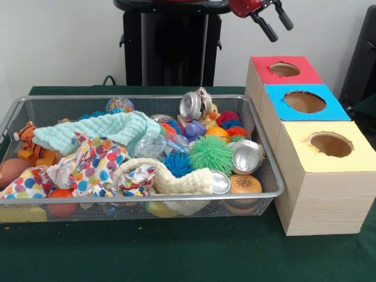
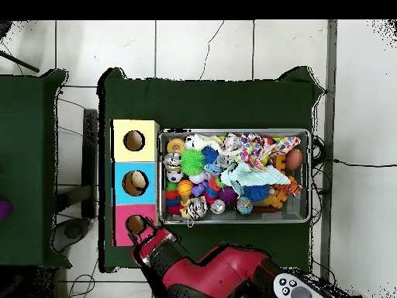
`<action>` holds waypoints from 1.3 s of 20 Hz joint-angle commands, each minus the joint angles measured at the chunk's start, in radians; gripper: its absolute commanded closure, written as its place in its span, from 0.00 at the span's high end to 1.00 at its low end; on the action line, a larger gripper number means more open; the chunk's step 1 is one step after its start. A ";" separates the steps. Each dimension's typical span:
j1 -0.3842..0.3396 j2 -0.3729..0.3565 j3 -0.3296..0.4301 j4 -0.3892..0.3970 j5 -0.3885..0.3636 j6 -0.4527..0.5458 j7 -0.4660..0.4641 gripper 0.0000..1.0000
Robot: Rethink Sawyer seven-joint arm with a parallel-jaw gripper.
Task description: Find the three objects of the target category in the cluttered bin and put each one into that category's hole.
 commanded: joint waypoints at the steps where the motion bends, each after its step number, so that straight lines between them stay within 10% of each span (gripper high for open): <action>1: -0.029 0.001 0.044 -0.106 -0.029 0.101 0.113 1.00; 26: -0.157 0.175 0.188 -0.210 -0.127 0.296 0.033 1.00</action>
